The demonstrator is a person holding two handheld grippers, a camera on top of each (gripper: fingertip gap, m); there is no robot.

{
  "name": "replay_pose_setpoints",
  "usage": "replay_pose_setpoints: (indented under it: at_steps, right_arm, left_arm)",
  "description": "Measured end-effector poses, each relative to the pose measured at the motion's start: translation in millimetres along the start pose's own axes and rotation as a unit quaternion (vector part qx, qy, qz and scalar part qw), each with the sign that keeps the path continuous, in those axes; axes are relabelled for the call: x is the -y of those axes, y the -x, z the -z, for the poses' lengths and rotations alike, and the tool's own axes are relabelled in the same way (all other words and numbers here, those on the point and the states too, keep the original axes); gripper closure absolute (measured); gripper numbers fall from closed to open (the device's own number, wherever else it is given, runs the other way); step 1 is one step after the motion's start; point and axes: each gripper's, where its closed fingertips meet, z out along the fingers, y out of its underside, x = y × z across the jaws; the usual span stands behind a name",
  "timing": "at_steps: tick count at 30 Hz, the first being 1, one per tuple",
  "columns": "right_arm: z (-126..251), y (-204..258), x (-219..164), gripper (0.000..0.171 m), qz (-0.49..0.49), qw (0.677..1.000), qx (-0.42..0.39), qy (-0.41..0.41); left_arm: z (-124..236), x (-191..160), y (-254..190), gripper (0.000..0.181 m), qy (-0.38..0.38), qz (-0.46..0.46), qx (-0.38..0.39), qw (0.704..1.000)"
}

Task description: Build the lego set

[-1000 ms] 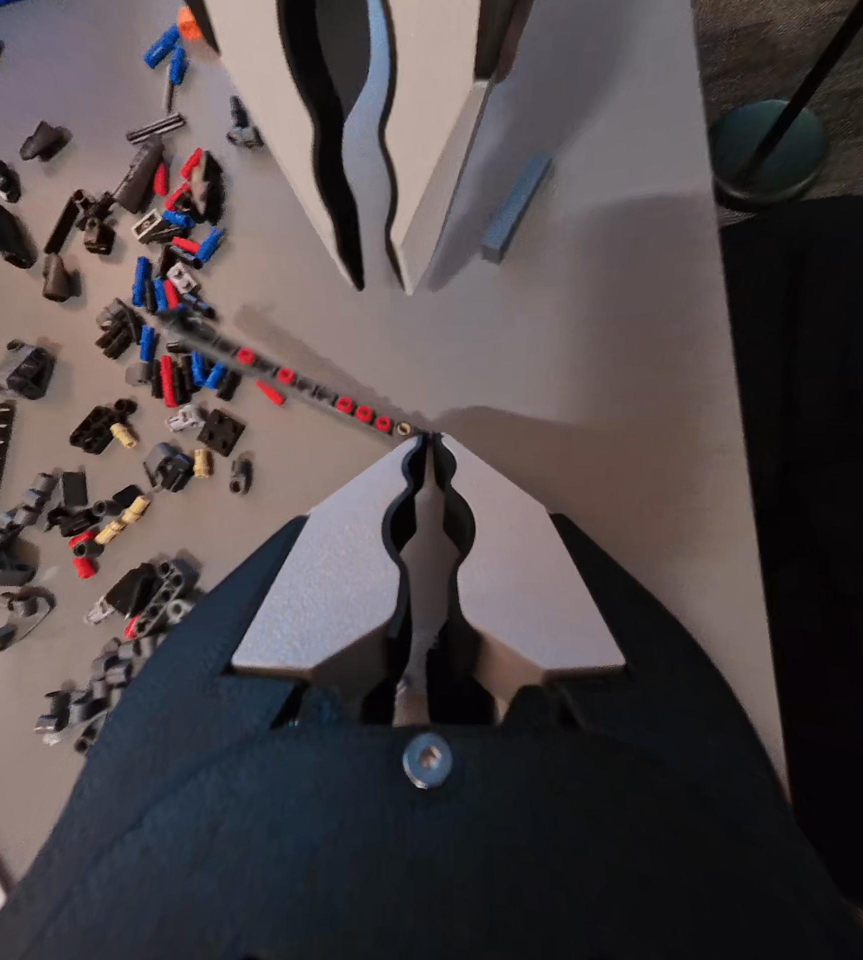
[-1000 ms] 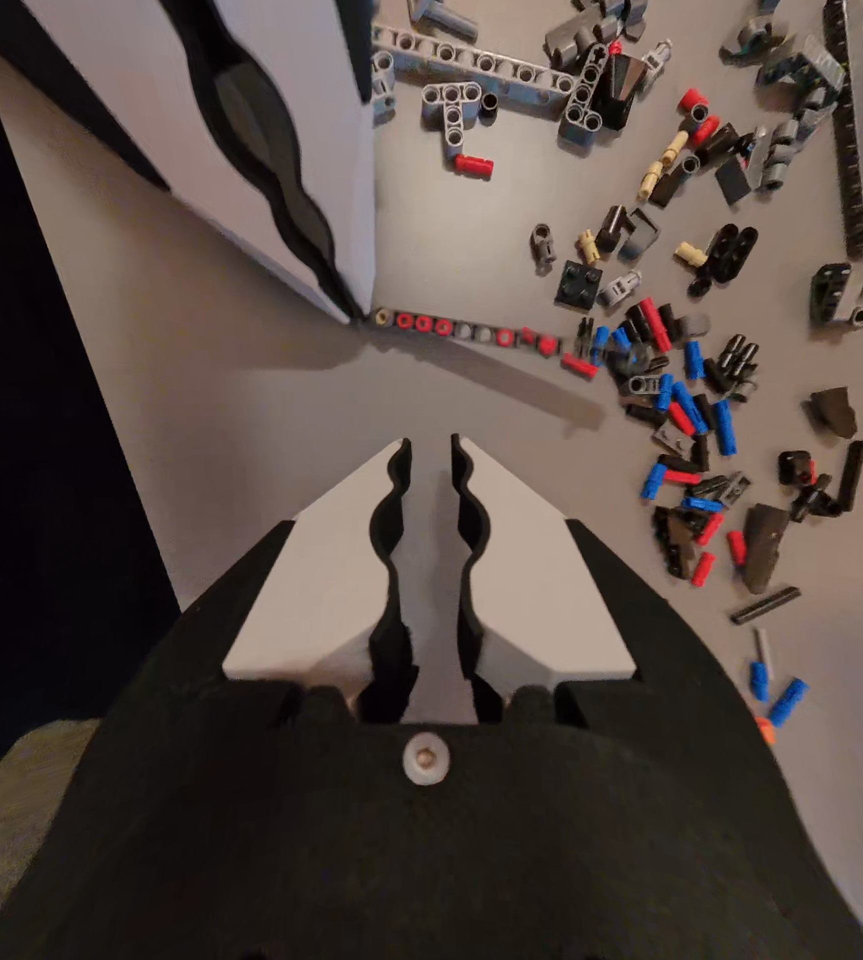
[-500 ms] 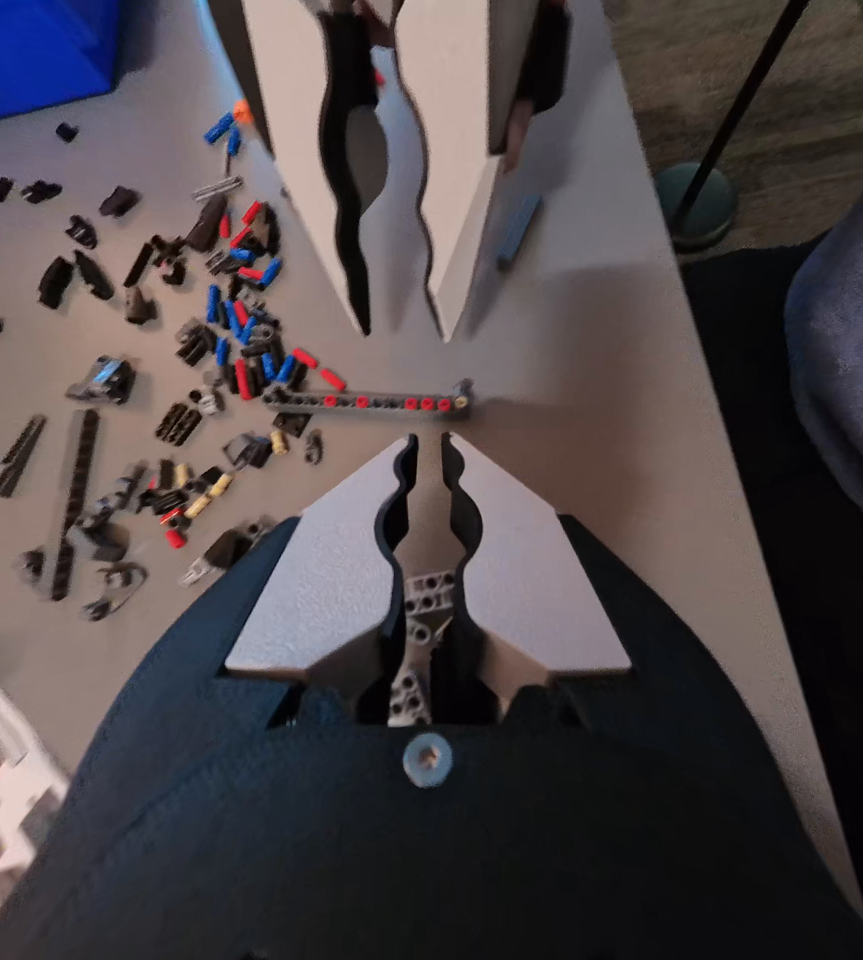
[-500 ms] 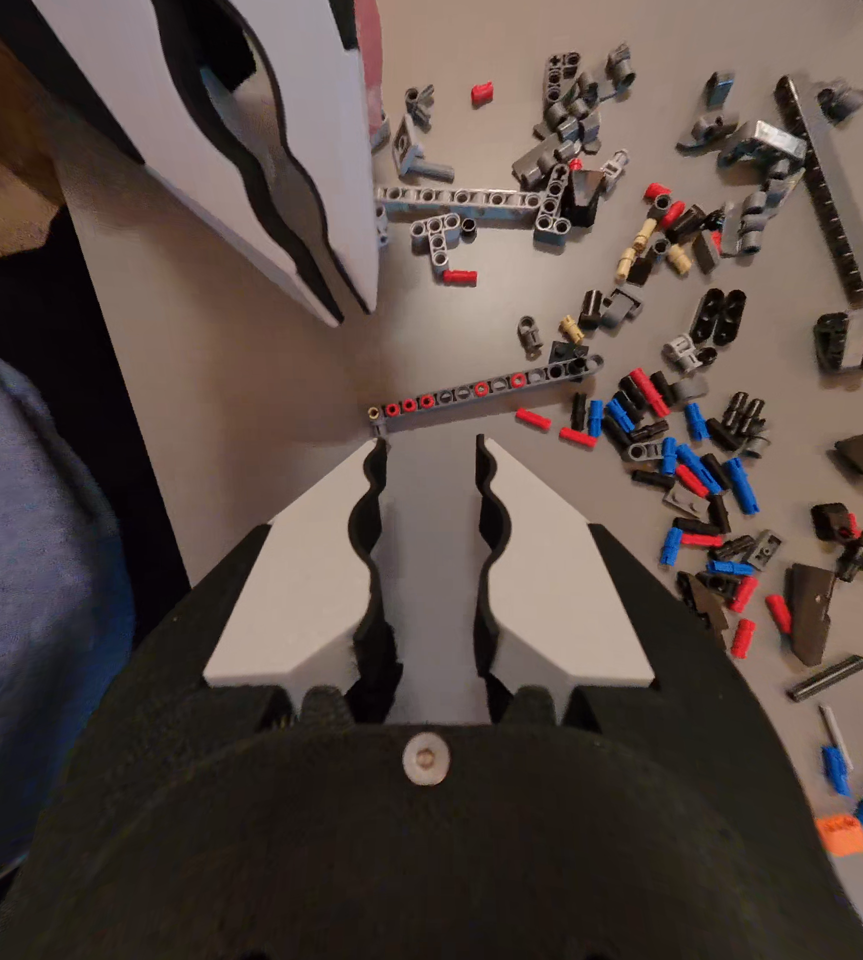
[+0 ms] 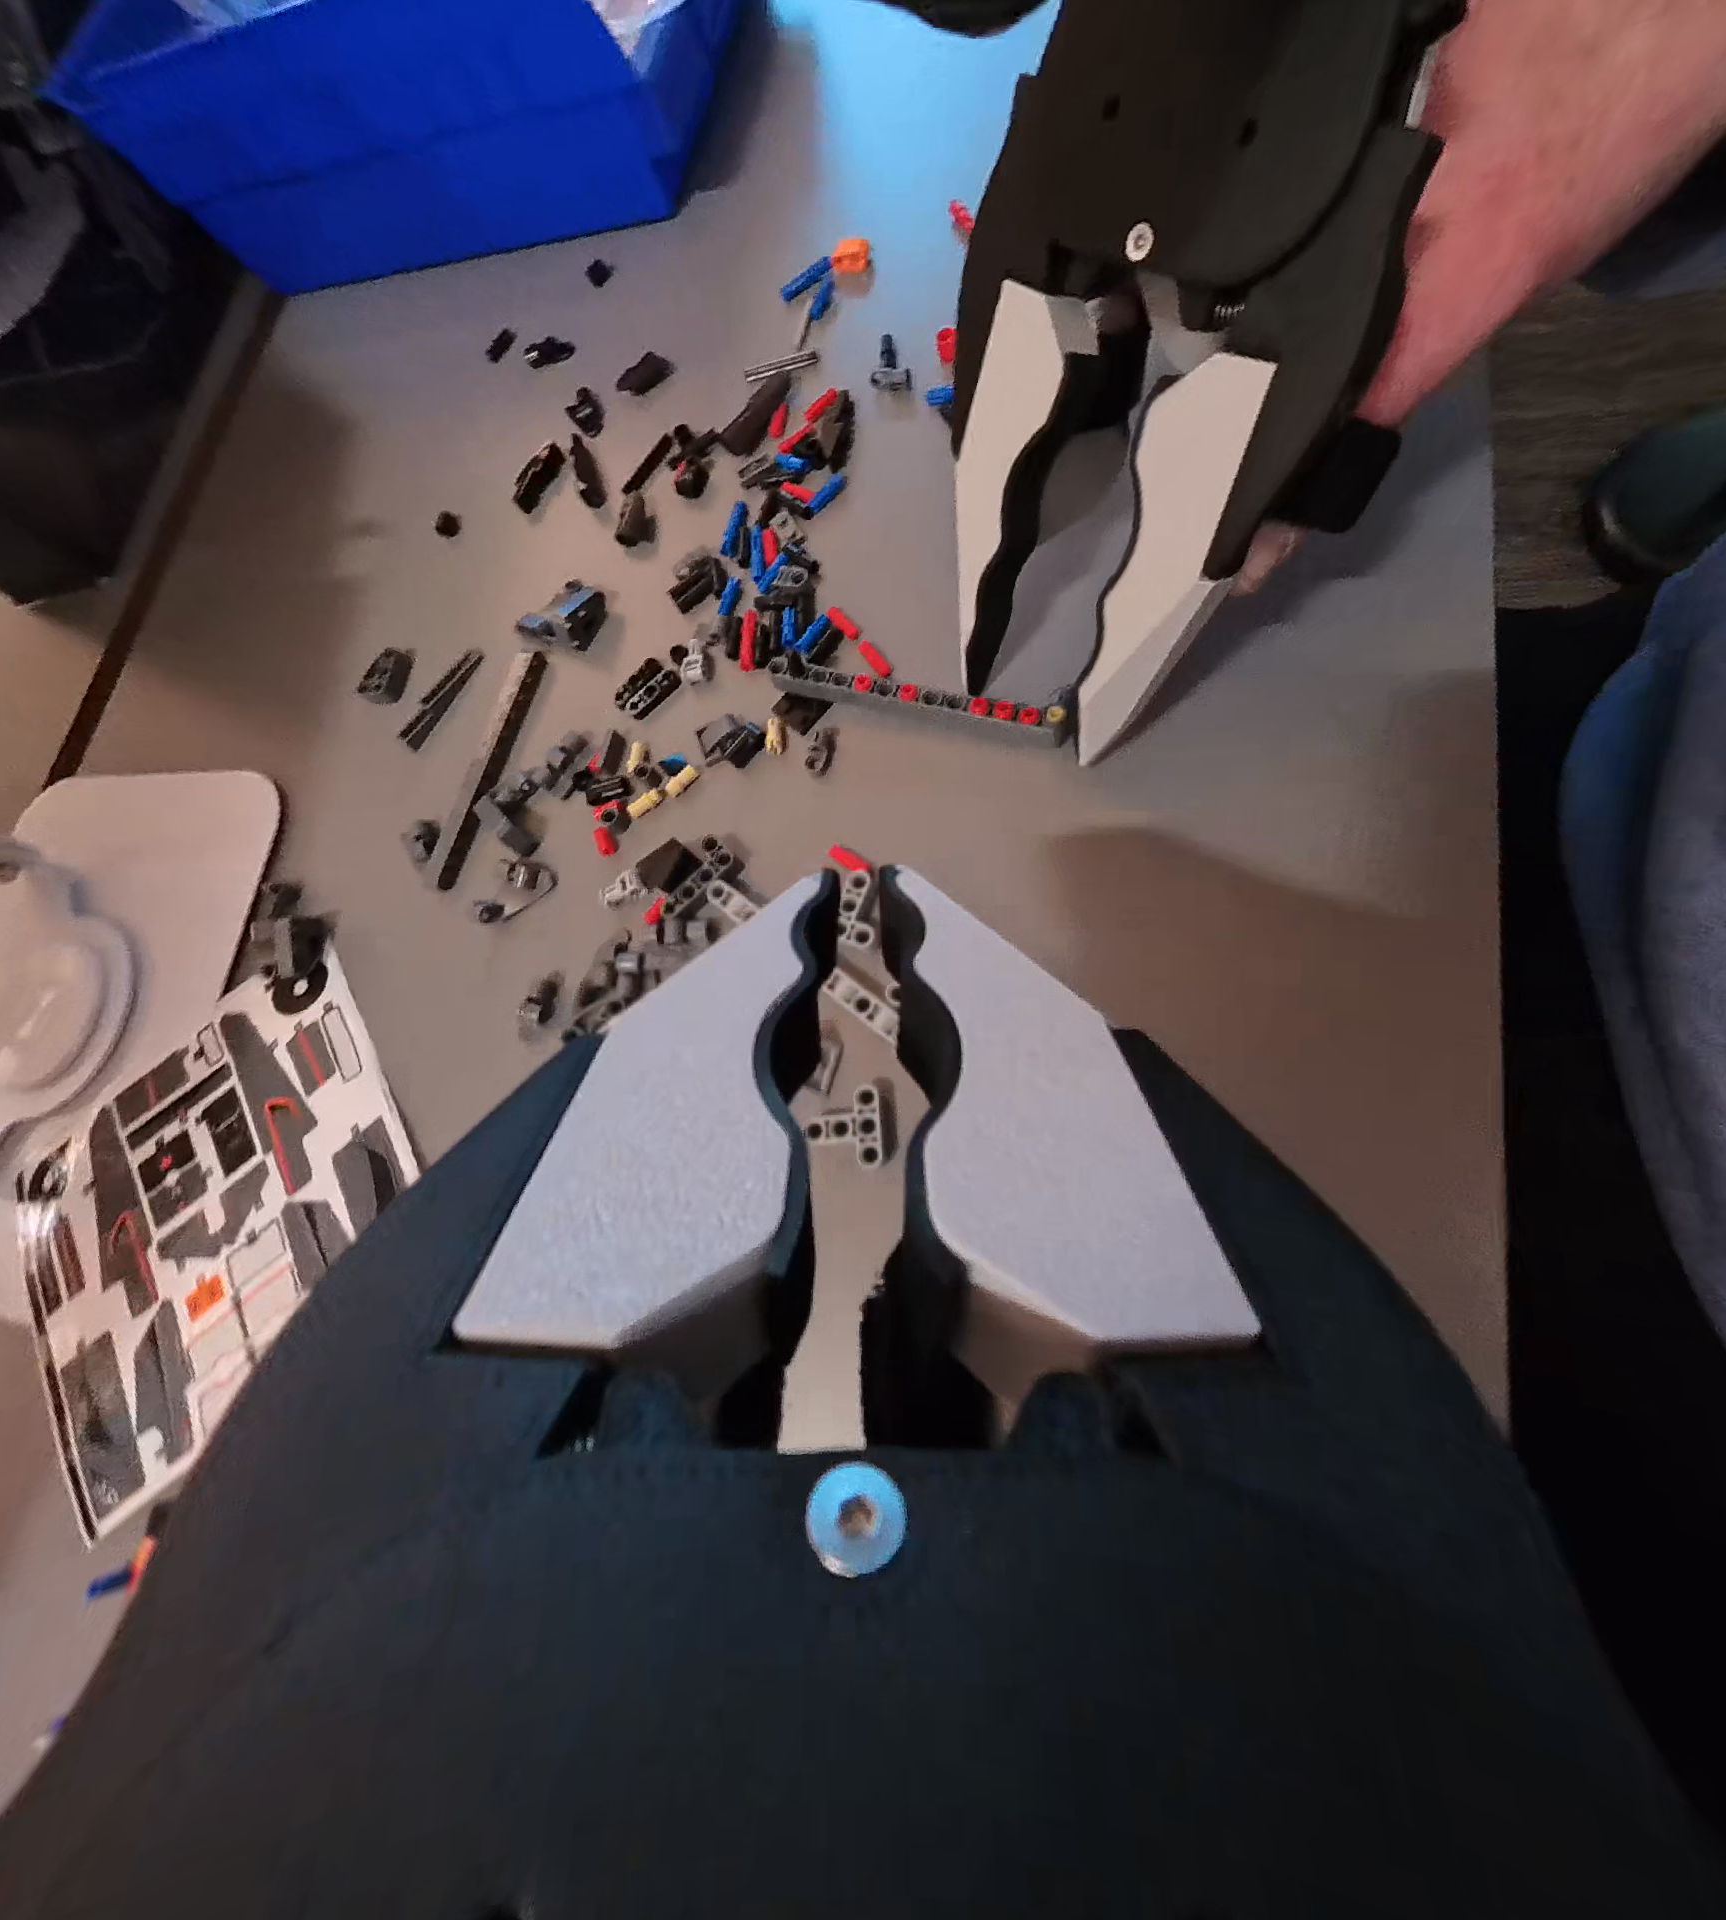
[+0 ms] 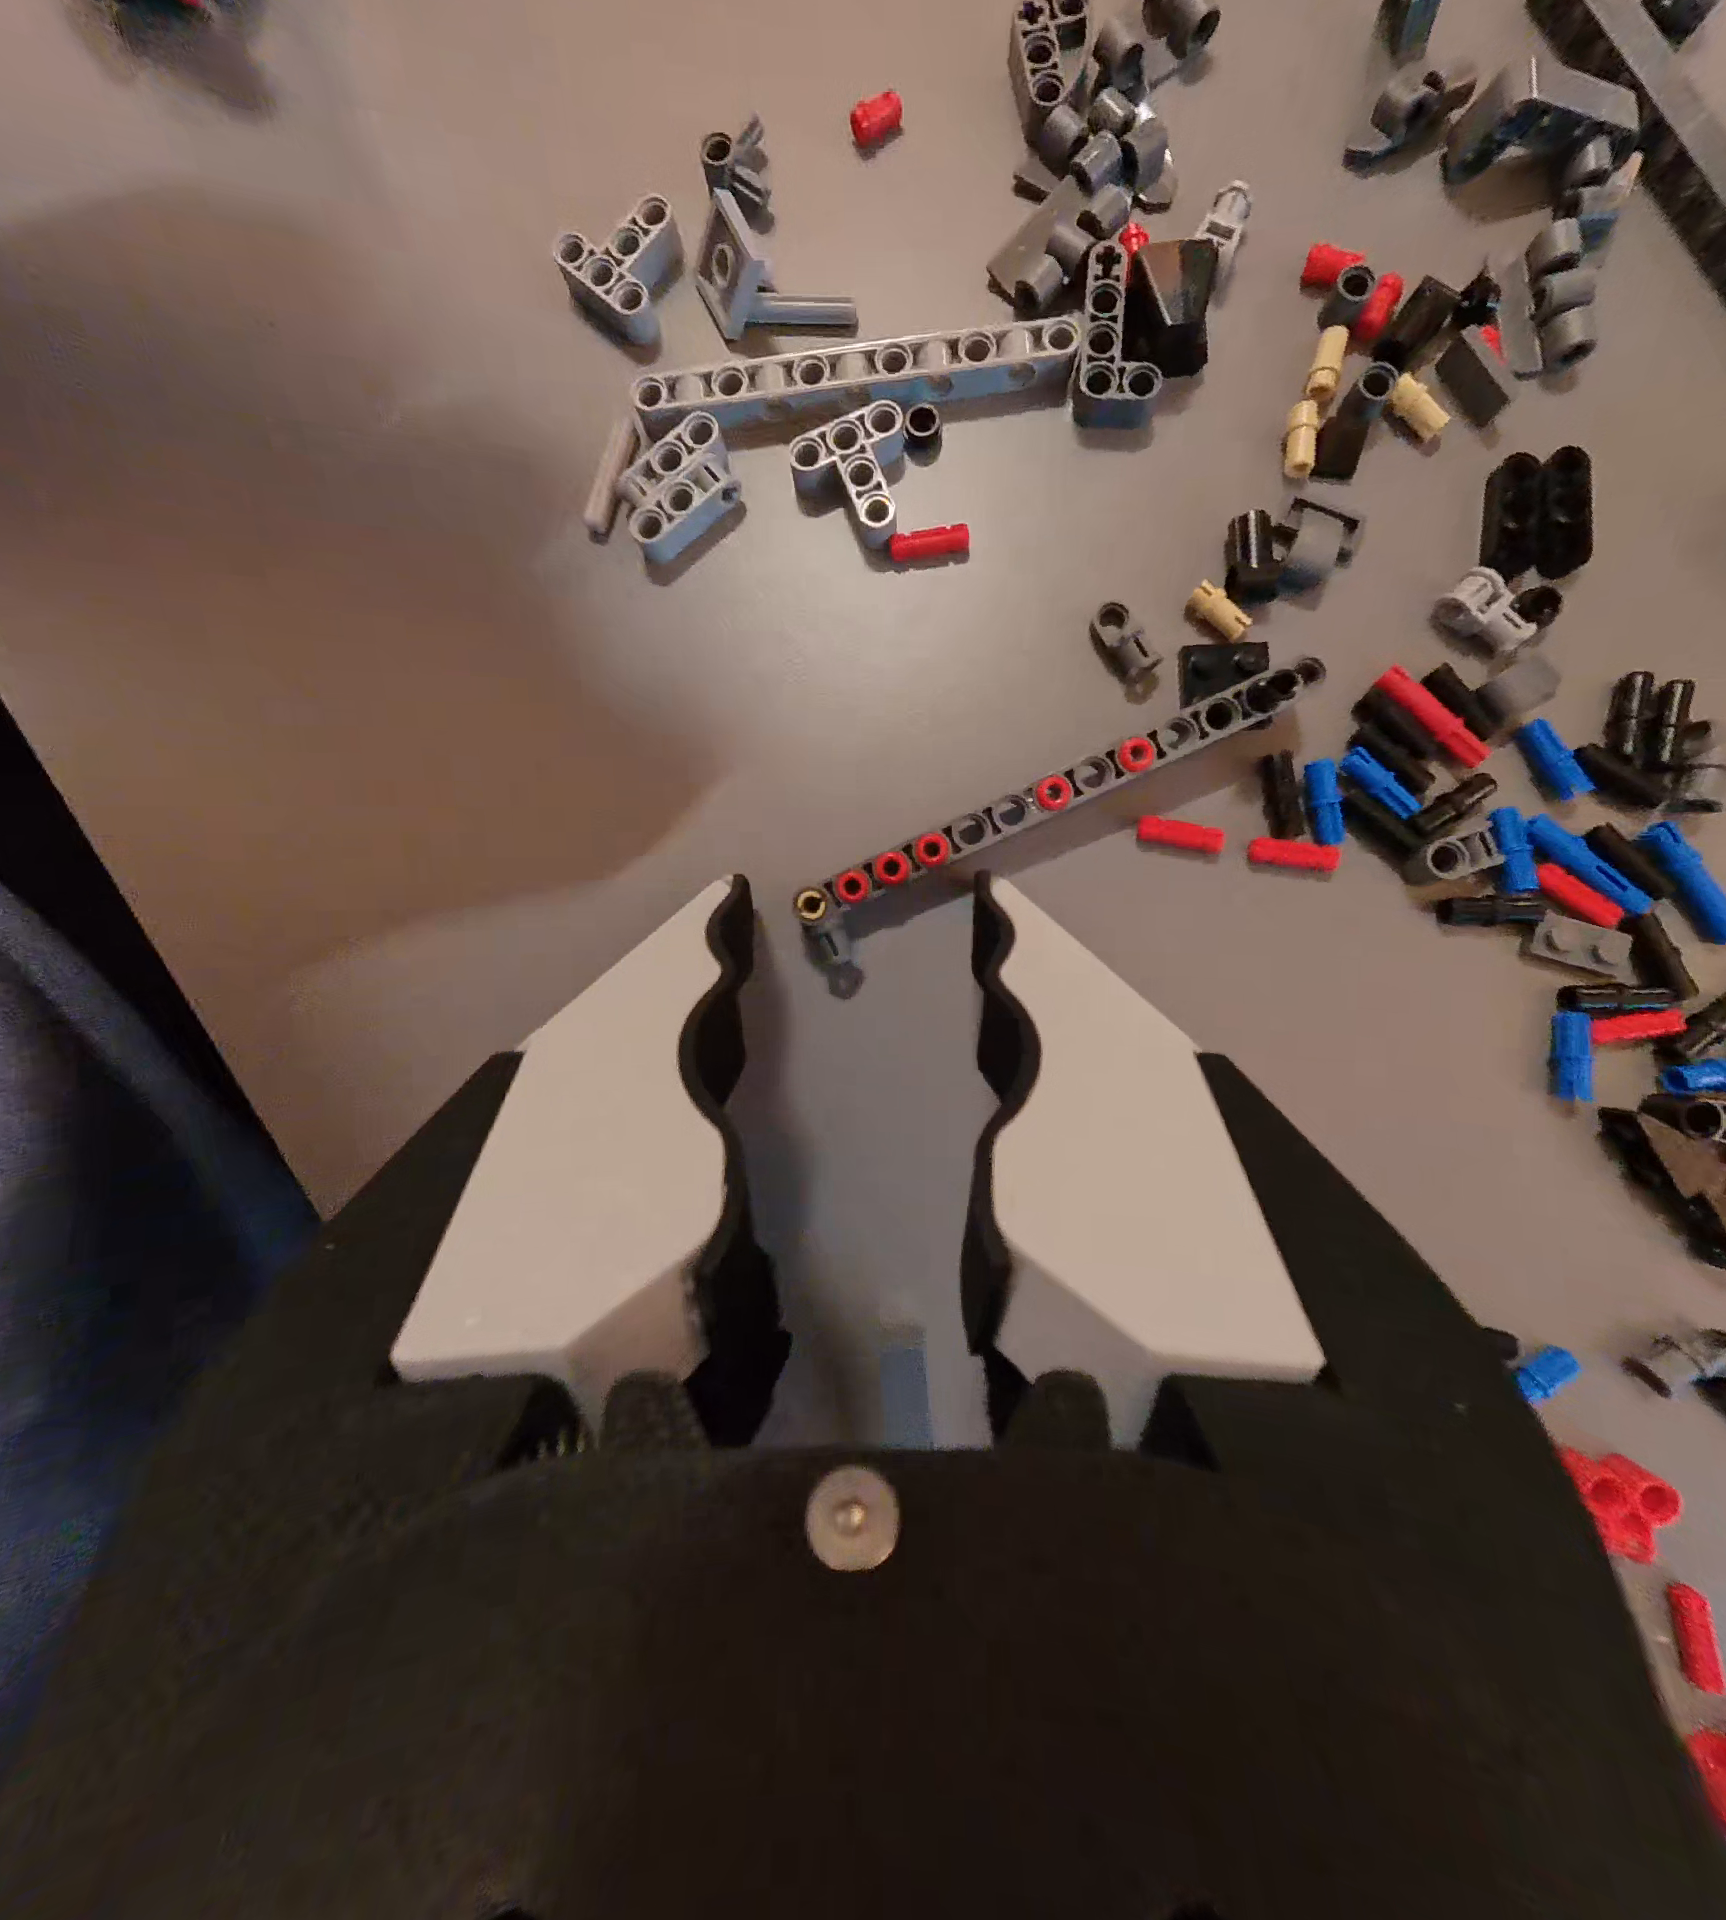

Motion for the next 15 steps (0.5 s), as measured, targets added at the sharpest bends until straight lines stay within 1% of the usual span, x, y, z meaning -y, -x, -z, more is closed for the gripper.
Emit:
replay_pose_setpoints:
  at_steps: [1, 4, 6, 9, 15]
  right_arm:
    - [-0.9, -0.3, -0.3, 0.133, 0.007, 1.000, -0.006, 0.001]
    - [-0.4, -4.6, -0.9, 0.153, 0.031, 0.999, -0.022, 0.006]
    - [1.1, -10.1, -2.5, 0.163, 0.036, 0.999, -0.024, 0.008]
    - [2.5, -14.5, -4.4, 0.166, 0.037, 0.999, -0.017, 0.003]
    - [7.4, -24.7, -3.2, 0.167, 0.050, 0.999, -0.005, -0.006]
  left_arm:
    - [2.6, -1.3, -0.7, 0.176, -0.002, 0.006, 0.004, 1.000]
    - [5.5, -8.5, -0.8, 0.175, 0.003, 0.010, 0.014, 1.000]
    - [5.2, -12.3, 3.0, 0.175, 0.007, 0.005, 0.020, 1.000]
    - [3.6, -11.4, 15.5, 0.176, 0.005, -0.010, 0.028, 1.000]
    - [-17.2, -6.1, 37.0, 0.172, 0.005, -0.024, -0.007, 1.000]
